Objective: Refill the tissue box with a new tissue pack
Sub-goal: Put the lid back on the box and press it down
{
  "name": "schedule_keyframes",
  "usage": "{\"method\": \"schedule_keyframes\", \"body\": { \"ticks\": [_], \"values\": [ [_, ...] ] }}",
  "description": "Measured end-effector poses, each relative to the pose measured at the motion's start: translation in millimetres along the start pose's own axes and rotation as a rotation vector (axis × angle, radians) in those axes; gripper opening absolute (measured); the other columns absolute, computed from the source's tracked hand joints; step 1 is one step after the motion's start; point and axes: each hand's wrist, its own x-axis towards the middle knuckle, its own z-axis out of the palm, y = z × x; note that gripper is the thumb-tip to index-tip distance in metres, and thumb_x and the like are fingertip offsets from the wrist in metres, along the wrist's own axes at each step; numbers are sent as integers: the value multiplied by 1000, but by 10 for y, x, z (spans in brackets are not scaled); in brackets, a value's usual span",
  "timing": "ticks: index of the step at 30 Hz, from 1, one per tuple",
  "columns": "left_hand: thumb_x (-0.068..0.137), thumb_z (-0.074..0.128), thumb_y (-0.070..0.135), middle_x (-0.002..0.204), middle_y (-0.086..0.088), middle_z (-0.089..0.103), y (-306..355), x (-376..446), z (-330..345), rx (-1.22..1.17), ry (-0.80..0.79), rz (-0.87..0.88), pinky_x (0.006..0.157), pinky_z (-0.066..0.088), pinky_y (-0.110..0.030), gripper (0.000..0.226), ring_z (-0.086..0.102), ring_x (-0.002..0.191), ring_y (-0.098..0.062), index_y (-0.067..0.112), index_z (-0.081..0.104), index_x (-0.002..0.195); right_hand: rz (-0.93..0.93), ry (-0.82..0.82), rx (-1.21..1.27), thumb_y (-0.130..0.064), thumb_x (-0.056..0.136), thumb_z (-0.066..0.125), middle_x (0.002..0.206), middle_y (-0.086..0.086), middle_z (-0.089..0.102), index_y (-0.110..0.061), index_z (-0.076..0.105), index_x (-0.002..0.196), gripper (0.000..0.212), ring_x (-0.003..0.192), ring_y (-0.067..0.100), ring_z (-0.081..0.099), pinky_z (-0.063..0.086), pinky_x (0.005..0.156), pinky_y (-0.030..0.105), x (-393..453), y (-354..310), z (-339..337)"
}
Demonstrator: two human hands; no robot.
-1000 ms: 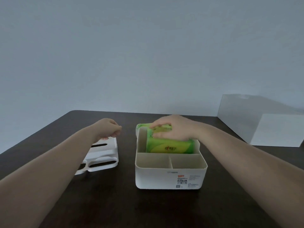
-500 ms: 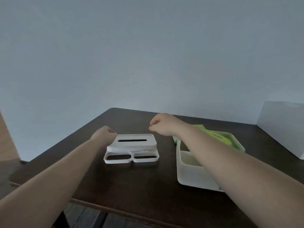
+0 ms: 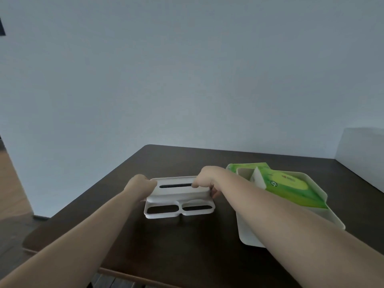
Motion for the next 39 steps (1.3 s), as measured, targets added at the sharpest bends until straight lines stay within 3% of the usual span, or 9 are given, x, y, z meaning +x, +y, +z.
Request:
{"method": "schedule_keyframes", "body": {
  "ticks": [6,10,14,20,25,29,32,36,39],
  "values": [
    [83,46,18,52,1,23,228,-186,-104,99,211,123,50,17,-25,39,22,50,-19,19,24,51,-25,66,135,-19,88,61,115,16,64,-5,60,124,38,99,27,68,57,90,37,-86,14,-265],
    [81,46,14,55,-4,30,501,-310,-176,11,261,180,54,22,-28,37,30,58,-22,20,27,49,-43,183,220,-17,92,56,84,12,59,-4,57,101,15,80,24,64,56,83,31,-255,92,-616],
    [80,47,15,65,-9,42,840,-482,-102,-45,278,235,59,30,-32,19,38,62,-22,16,46,61,-52,315,231,-15,89,53,101,19,68,1,62,108,27,77,28,61,57,87,38,-416,311,-941],
    [83,50,18,61,-9,54,1372,-797,203,-50,209,322,59,40,-29,20,51,62,-29,12,56,65,-17,465,135,-11,89,50,86,15,54,-5,52,84,8,77,28,54,49,71,32,-753,841,-1299],
    [84,50,20,63,-7,59,1637,-990,505,-68,152,350,64,46,-29,24,60,68,-30,12,58,63,51,476,147,-12,86,54,85,12,51,-9,52,86,4,76,27,52,45,68,31,-863,1334,-1376],
    [79,48,18,64,-8,55,1753,-1057,710,-45,109,392,59,44,-30,16,53,60,-28,16,58,66,68,486,209,-15,85,59,80,11,51,-9,51,74,15,75,27,52,48,64,30,-932,1661,-1357],
    [78,48,19,66,-7,51,1814,-1083,831,-49,97,404,60,40,-32,12,47,60,-22,17,52,68,77,484,201,-20,87,59,86,12,52,-6,55,86,16,81,28,54,51,68,33,-983,1834,-1310],
    [83,49,22,67,-6,59,1822,-1104,951,-37,77,408,62,44,-31,21,59,62,-28,13,53,65,96,446,198,-20,87,59,91,12,52,-6,55,90,15,80,27,53,49,65,32,-984,1971,-1272],
    [82,45,17,63,-8,54,1788,-1081,1027,23,89,420,58,37,-31,19,49,58,-23,14,52,64,97,427,217,-20,88,59,93,12,54,-4,58,99,19,81,26,54,54,73,34,-958,2015,-1240]
  ]
}}
